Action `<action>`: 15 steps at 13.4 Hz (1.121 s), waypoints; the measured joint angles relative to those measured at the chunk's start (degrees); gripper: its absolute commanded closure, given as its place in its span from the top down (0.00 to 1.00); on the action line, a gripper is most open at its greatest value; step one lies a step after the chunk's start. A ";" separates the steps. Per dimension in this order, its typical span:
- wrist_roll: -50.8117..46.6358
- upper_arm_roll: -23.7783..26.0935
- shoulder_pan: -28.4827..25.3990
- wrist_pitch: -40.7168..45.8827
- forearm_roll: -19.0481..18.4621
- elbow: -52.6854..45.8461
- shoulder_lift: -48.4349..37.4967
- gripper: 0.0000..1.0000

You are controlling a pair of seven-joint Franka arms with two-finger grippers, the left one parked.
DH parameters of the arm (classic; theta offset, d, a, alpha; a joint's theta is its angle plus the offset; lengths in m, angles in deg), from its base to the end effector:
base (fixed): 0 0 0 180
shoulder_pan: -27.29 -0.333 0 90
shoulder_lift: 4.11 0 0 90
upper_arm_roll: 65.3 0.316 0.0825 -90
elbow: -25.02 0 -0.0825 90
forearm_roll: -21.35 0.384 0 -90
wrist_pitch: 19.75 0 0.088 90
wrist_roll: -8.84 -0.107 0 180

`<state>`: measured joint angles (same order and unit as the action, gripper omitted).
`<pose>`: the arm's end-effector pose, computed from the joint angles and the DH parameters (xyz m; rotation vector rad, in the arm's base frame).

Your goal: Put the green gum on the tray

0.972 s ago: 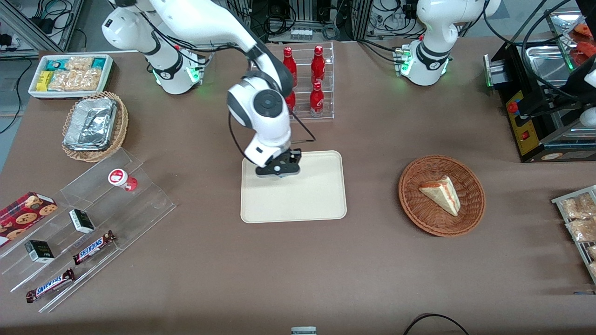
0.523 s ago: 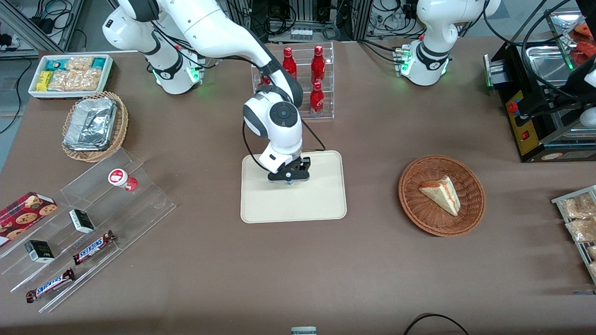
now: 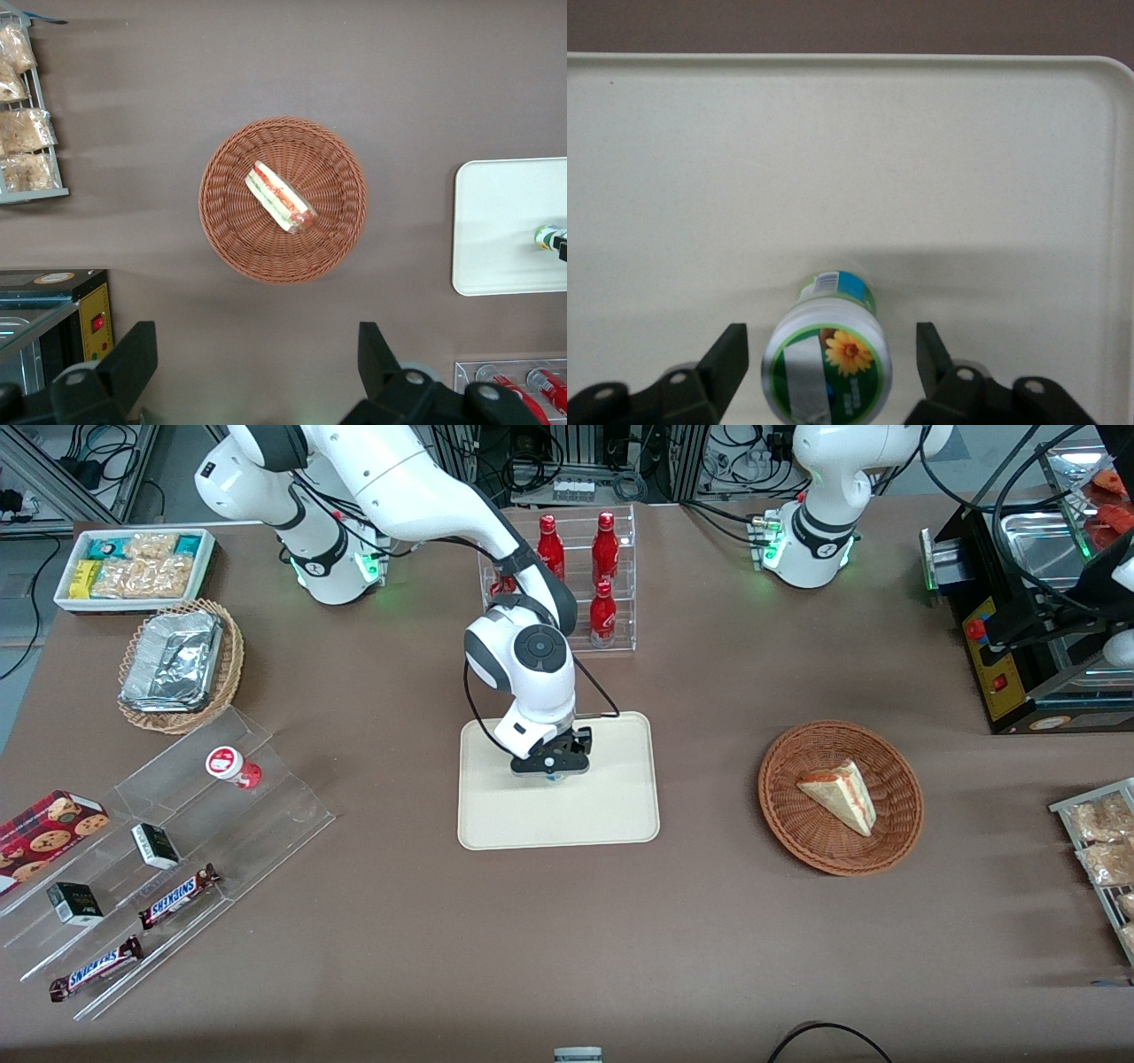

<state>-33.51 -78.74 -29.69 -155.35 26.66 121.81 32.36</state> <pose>0.4826 0.4848 0.2415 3.1275 0.0076 0.1439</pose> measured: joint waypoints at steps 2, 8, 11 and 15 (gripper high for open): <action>0.01 -0.34 0.35 -0.12 0.03 -0.68 -0.37 1.00; 6.48 -1.06 4.75 14.36 0.13 -0.88 -11.74 1.00; 14.30 -1.12 9.73 22.84 0.22 3.22 -22.43 1.00; 24.65 -1.21 18.60 29.93 0.25 11.71 -35.05 1.00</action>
<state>-8.86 -79.95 -11.09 -125.42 26.91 133.51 -2.69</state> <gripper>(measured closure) 0.000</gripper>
